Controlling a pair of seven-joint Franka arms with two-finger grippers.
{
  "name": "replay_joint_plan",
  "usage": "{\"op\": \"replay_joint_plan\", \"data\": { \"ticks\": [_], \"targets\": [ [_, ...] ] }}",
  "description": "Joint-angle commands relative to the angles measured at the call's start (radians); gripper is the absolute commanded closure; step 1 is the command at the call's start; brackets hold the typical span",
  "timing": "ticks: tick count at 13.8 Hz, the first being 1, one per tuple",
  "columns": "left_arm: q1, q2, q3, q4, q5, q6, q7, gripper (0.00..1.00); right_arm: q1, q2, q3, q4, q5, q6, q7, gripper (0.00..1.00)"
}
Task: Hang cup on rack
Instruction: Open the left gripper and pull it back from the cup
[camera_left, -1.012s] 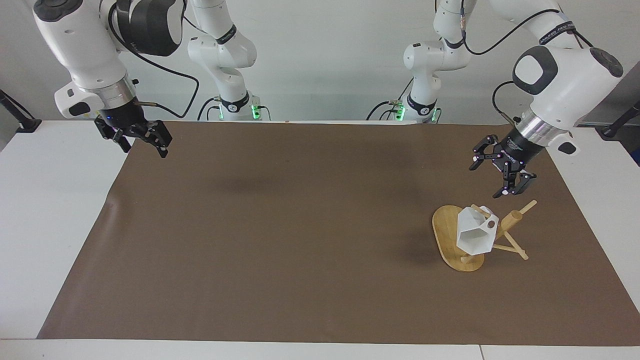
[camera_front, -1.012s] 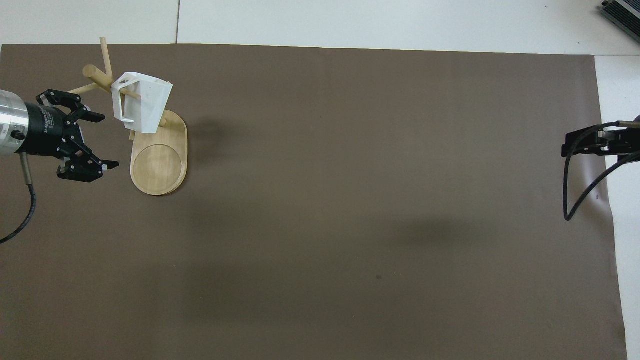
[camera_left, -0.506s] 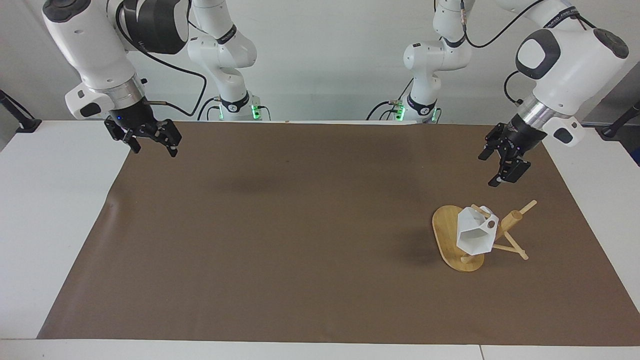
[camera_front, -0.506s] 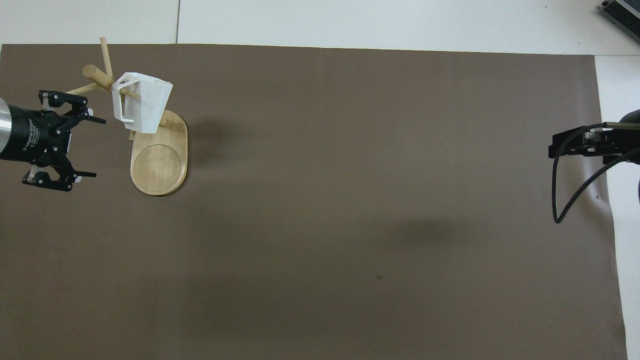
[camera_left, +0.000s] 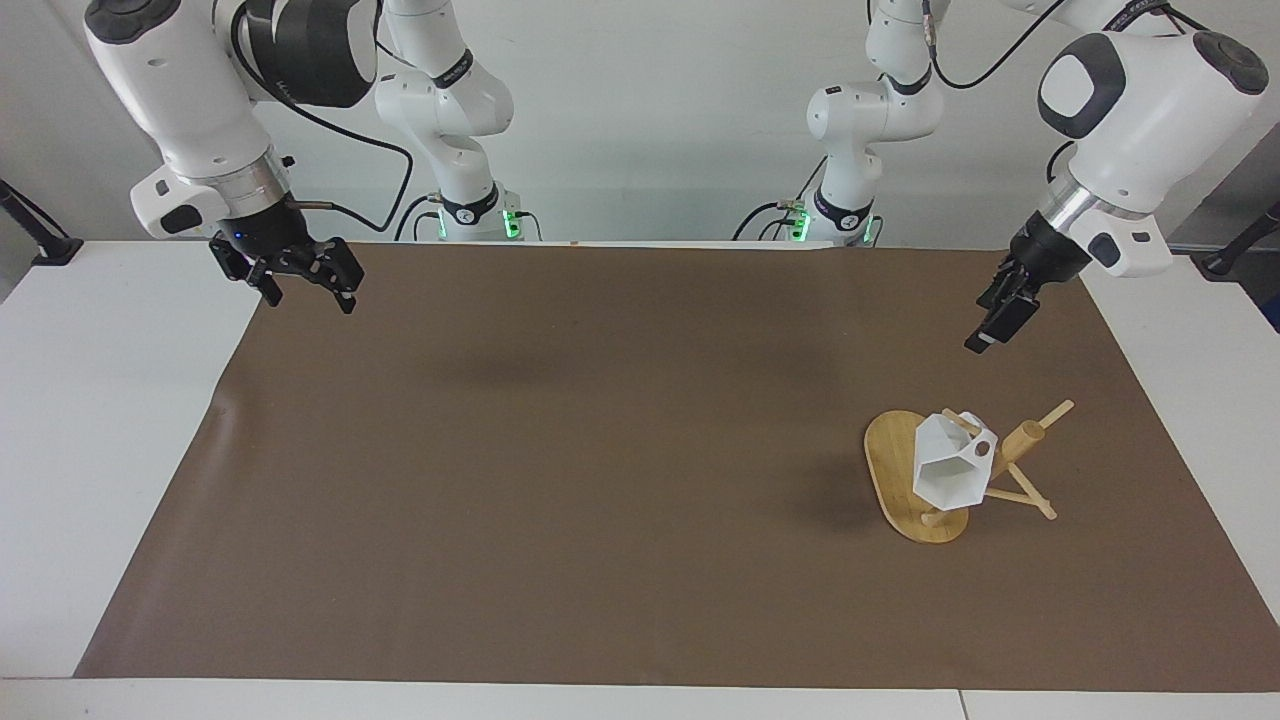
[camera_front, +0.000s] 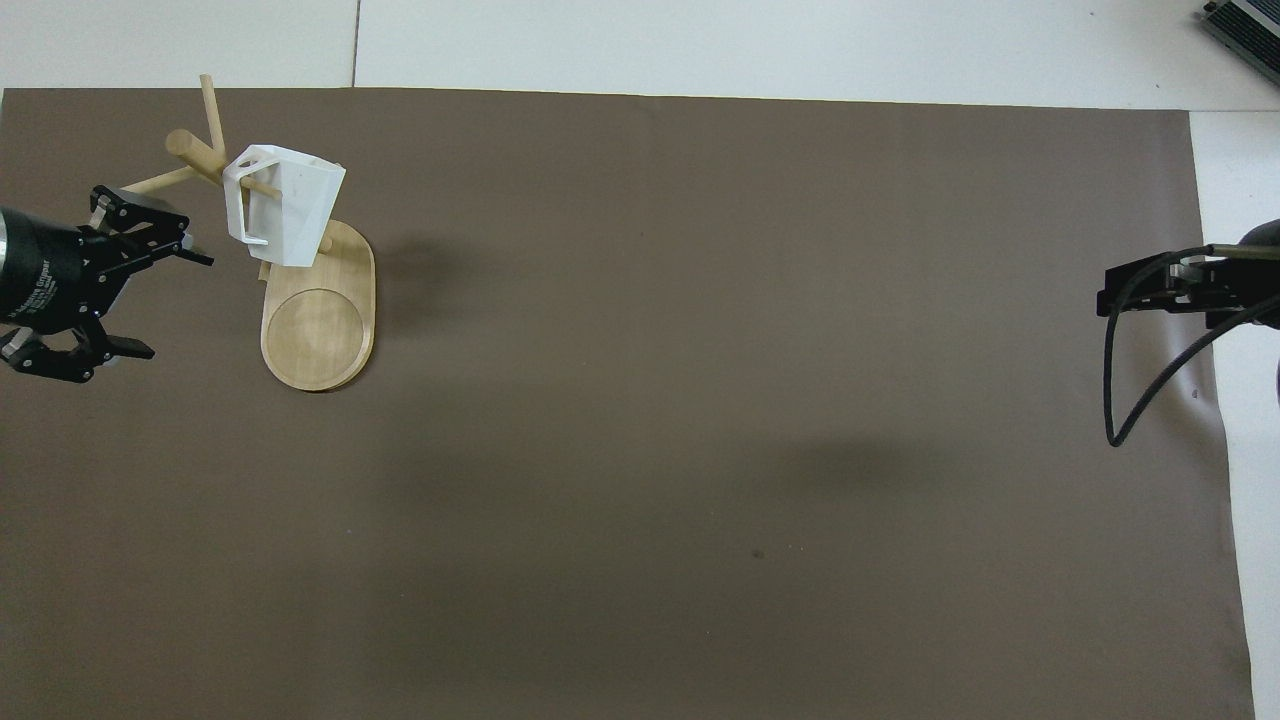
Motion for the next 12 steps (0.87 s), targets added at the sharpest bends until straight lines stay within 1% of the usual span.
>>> {"op": "replay_joint_plan", "data": {
  "ticks": [1, 4, 5, 6, 8, 10, 12],
  "targets": [
    [-0.012, 0.009, 0.002, 0.051, 0.058, -0.063, 0.160, 0.00, -0.011, -0.025, 0.004, -0.026, 0.021, -0.004, -0.028, 0.00],
    [-0.012, 0.013, 0.005, 0.081, 0.069, -0.112, 0.336, 0.00, -0.011, -0.025, 0.004, -0.026, 0.021, -0.005, -0.028, 0.00],
    [-0.016, 0.010, 0.010, 0.082, 0.098, -0.115, 0.419, 0.00, -0.011, -0.026, 0.004, -0.026, 0.021, -0.006, -0.030, 0.00],
    [-0.042, 0.003, 0.016, 0.084, 0.127, -0.122, 0.496, 0.00, -0.011, -0.025, 0.004, -0.026, 0.021, -0.004, -0.028, 0.00],
    [-0.073, 0.003, 0.054, 0.120, 0.167, -0.187, 0.646, 0.00, -0.011, -0.025, 0.003, -0.026, 0.021, -0.006, -0.028, 0.00],
    [-0.069, -0.003, 0.059, 0.130, 0.167, -0.230, 0.794, 0.00, -0.011, -0.025, 0.004, -0.026, 0.021, -0.005, -0.028, 0.00],
    [-0.066, -0.019, 0.064, 0.130, 0.167, -0.257, 0.854, 0.00, -0.013, -0.029, 0.003, -0.026, 0.021, -0.006, -0.030, 0.00]
  ]
}}
